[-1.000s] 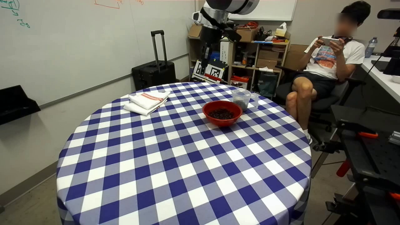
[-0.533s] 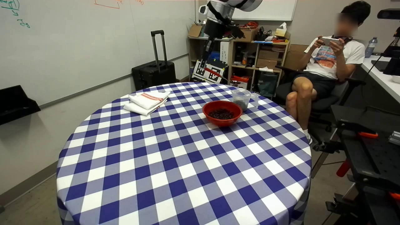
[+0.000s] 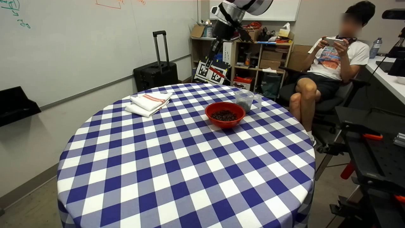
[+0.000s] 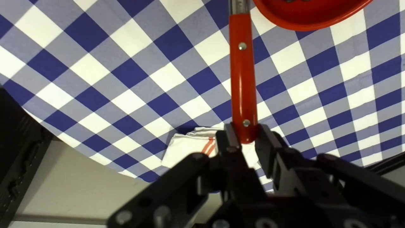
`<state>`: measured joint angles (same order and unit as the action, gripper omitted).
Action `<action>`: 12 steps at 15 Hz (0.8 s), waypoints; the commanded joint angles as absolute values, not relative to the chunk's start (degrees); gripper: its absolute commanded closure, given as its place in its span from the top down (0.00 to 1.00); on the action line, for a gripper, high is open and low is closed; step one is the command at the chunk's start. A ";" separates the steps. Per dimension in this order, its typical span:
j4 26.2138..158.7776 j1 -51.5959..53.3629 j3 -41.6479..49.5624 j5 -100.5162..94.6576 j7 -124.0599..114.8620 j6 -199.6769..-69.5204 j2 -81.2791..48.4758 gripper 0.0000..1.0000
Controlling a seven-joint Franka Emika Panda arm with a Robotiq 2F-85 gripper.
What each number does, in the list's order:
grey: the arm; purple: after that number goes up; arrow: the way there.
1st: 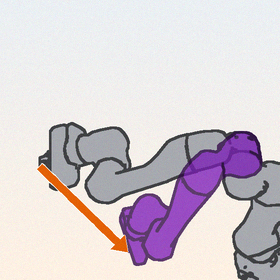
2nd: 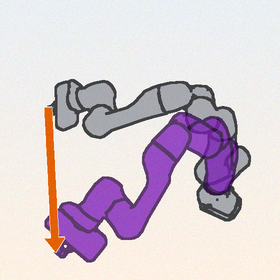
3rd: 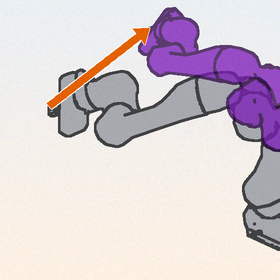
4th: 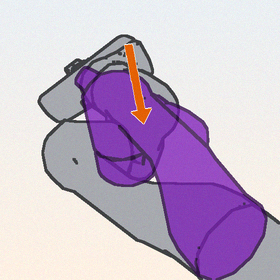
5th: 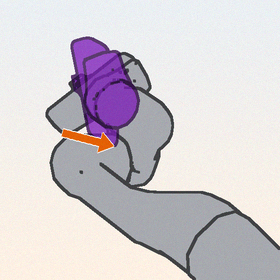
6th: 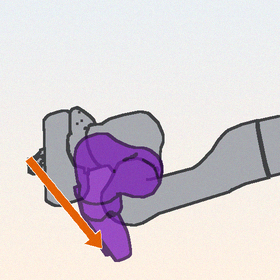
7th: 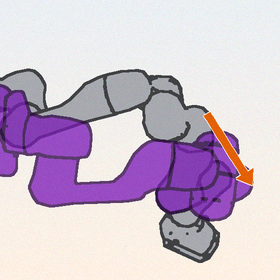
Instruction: Put a spoonful of the things in the red bowl into the jug
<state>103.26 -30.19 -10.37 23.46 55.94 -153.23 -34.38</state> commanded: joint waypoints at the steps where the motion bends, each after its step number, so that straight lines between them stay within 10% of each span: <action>1: 105.63 -32.72 -12.87 28.25 59.84 -156.07 -33.33 0.05; 12: 109.18 -40.72 -20.06 40.60 71.57 -162.02 -32.53 0.05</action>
